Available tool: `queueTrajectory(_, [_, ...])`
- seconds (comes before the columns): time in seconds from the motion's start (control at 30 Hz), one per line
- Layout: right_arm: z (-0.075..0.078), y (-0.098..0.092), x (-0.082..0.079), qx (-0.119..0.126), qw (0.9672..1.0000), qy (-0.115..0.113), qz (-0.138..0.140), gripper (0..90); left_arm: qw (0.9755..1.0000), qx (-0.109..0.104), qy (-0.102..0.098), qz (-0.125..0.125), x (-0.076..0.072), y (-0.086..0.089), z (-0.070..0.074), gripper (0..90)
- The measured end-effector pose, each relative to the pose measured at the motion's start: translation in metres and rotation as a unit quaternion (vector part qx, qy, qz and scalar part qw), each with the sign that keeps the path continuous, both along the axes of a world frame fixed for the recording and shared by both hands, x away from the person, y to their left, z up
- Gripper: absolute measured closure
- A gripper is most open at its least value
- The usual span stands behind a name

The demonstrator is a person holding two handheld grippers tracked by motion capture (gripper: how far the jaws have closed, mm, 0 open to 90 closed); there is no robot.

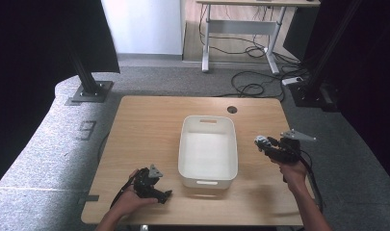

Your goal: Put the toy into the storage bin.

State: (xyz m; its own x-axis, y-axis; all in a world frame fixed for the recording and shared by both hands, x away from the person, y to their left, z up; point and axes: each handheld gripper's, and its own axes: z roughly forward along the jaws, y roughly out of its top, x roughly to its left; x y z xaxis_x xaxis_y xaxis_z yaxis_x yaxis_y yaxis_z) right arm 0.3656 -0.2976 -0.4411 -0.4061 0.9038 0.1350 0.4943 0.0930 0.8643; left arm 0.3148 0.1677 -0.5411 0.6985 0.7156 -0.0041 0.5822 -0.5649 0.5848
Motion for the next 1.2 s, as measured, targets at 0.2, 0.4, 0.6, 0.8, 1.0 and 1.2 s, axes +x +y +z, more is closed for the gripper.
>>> queueTrajectory(0.2, [0.000,0.006,0.000,0.000,1.0000,0.001,0.005,50.8,1.0000,0.000,0.000,0.000,0.000,0.000,0.000,0.0])
queueTrajectory(0.4, [0.001,0.011,0.000,0.003,0.9999,0.001,0.010,50.9,1.0000,0.000,0.000,0.001,0.000,0.000,0.000,0.0])
queueTrajectory(0.6, [0.000,0.013,0.000,0.008,0.9999,0.003,0.013,50.9,1.0000,0.000,0.000,0.000,0.000,0.000,0.000,0.0])
queueTrajectory(0.8, [0.001,0.016,0.001,0.007,0.9999,0.003,0.016,50.9,1.0000,0.000,-0.001,0.000,0.000,0.000,0.000,0.0])
queueTrajectory(1.0, [0.003,0.023,0.000,0.003,0.9997,0.000,0.024,50.8,1.0000,0.000,0.000,0.001,0.000,0.000,0.000,0.0])
queueTrajectory(1.2, [0.005,0.029,0.001,0.006,0.9995,-0.002,0.030,50.9,1.0000,0.000,0.000,0.002,0.000,0.000,0.000,0.0])
